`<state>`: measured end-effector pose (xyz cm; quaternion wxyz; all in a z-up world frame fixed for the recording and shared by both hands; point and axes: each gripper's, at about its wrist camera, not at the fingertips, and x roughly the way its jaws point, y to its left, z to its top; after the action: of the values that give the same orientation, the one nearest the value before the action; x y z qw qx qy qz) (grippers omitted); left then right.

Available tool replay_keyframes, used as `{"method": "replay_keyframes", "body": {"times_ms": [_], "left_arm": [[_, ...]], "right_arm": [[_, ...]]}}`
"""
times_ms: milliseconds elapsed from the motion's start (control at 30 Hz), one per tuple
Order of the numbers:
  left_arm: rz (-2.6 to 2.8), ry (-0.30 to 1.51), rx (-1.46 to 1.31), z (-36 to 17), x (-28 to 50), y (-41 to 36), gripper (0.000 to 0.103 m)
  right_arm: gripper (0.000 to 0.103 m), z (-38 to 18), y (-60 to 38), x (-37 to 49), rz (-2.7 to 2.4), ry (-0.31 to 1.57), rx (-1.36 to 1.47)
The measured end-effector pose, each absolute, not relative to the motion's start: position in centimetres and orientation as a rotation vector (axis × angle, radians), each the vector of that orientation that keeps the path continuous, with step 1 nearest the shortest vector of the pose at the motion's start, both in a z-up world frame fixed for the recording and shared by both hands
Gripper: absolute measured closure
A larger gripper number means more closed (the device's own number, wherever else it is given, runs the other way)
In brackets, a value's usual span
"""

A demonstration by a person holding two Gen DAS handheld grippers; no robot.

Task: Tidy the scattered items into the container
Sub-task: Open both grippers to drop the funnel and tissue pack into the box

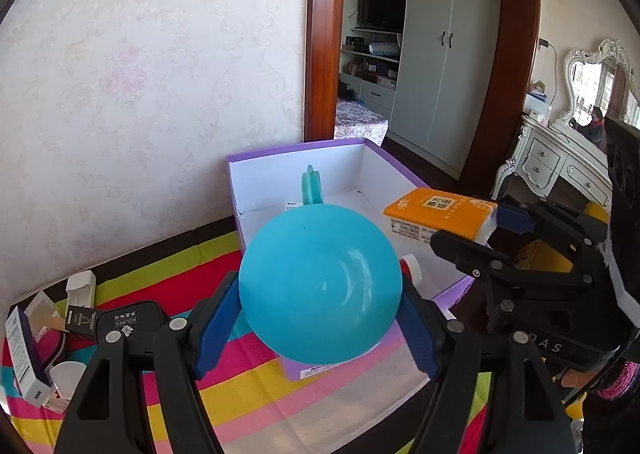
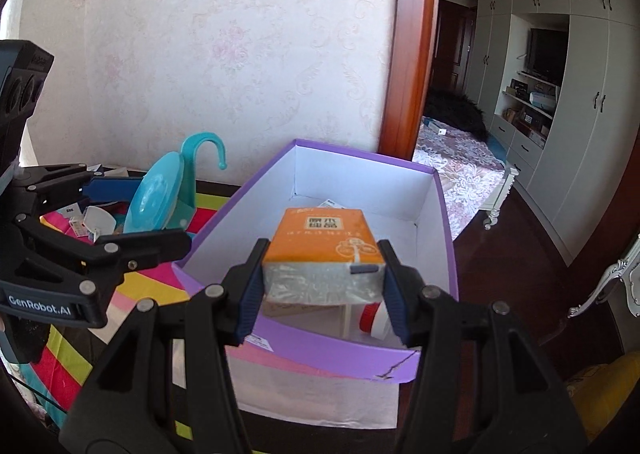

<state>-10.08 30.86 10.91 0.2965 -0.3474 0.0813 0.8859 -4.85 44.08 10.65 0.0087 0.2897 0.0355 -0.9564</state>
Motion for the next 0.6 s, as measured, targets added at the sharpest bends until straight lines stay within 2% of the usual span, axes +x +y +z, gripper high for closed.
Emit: {"method": "replay_keyframes", "body": {"times_ms": [600], "left_arm": [[2.365,0.299,-1.042,8.2,-16.9,34.6,0.028]], "right_arm": [[0.046,9.4,47.5,-11.6,-3.013,0.101,1.011]]}}
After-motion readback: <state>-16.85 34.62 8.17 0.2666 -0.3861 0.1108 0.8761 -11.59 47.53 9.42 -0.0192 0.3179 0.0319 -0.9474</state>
